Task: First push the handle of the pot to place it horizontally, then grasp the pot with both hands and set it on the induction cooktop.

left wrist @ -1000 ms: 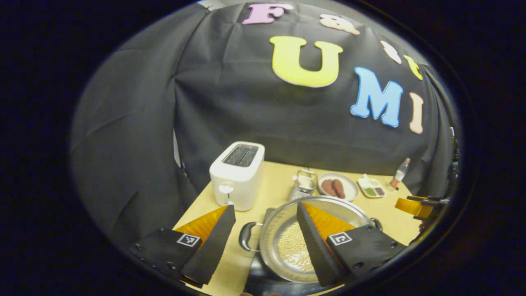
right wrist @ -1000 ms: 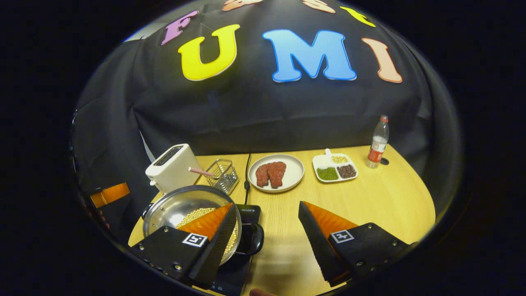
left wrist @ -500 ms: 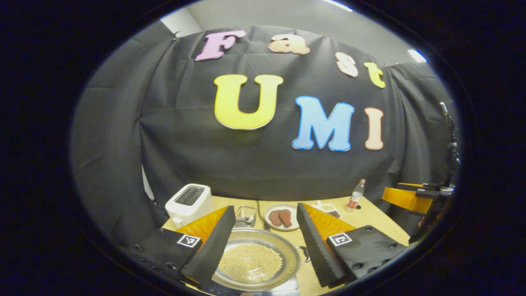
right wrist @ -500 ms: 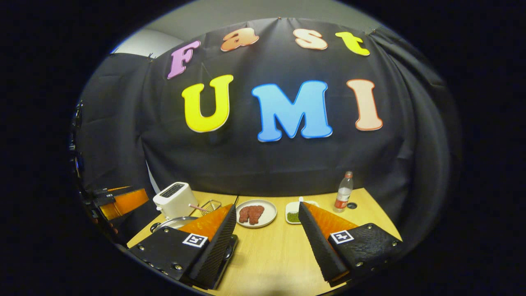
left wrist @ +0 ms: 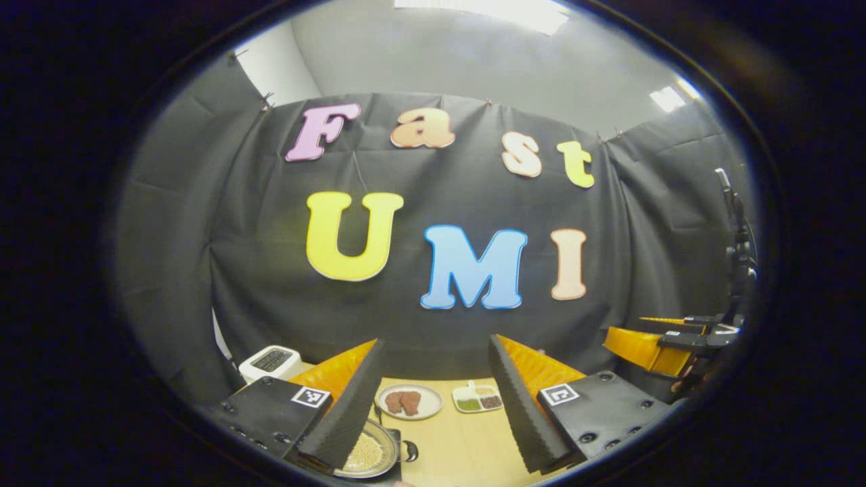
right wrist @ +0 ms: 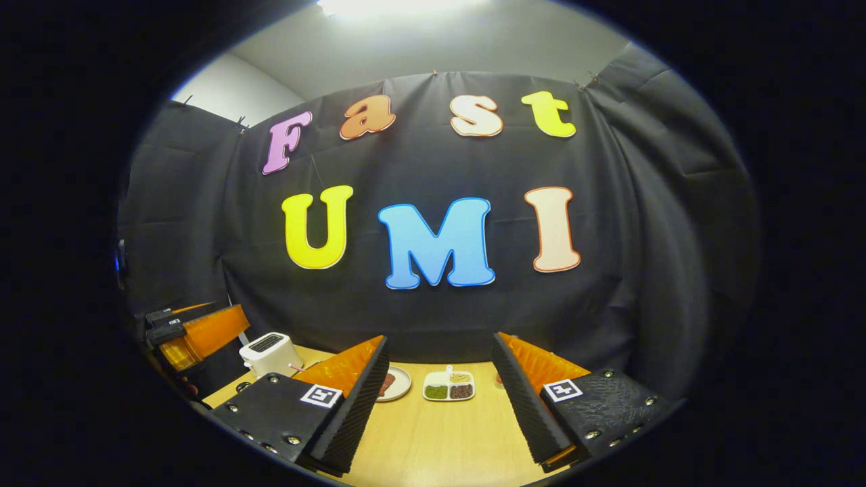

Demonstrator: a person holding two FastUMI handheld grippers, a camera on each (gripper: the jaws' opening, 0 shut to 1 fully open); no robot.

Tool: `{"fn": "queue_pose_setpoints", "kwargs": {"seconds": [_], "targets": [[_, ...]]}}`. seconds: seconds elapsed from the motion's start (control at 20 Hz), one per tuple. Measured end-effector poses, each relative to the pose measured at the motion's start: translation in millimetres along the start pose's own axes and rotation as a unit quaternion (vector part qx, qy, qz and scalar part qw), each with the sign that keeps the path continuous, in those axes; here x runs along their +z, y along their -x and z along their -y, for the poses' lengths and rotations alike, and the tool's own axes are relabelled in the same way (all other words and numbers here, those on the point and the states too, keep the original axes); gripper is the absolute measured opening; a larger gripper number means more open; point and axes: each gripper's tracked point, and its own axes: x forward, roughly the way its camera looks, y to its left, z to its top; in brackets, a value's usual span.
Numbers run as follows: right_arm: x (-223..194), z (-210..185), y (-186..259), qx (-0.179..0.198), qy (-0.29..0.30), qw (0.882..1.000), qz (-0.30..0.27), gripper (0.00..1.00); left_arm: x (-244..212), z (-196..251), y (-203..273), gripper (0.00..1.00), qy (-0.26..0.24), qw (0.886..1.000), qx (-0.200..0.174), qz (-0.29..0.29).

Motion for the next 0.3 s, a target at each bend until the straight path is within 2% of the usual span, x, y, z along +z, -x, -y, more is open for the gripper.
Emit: {"fn": "queue_pose_setpoints", "kwargs": {"seconds": [0.05, 0.15, 0.3], "targets": [[7, 6, 3, -0.002, -0.001, 1.0, 0.007, 0.93, 8, 12, 5, 0.95, -0.015, 1.0, 0.003, 0.01], [12, 14, 10, -0.002, -0.012, 1.0, 0.011, 0.93, 11, 33, 10, 0.95, -0.033, 0.999, 0.002, 0.019], [16, 19, 17, 0.007, -0.029, 0.999, 0.015, 0.93, 4, 54, 18, 0.99, -0.027, 1.0, 0.003, 0.01]]}}
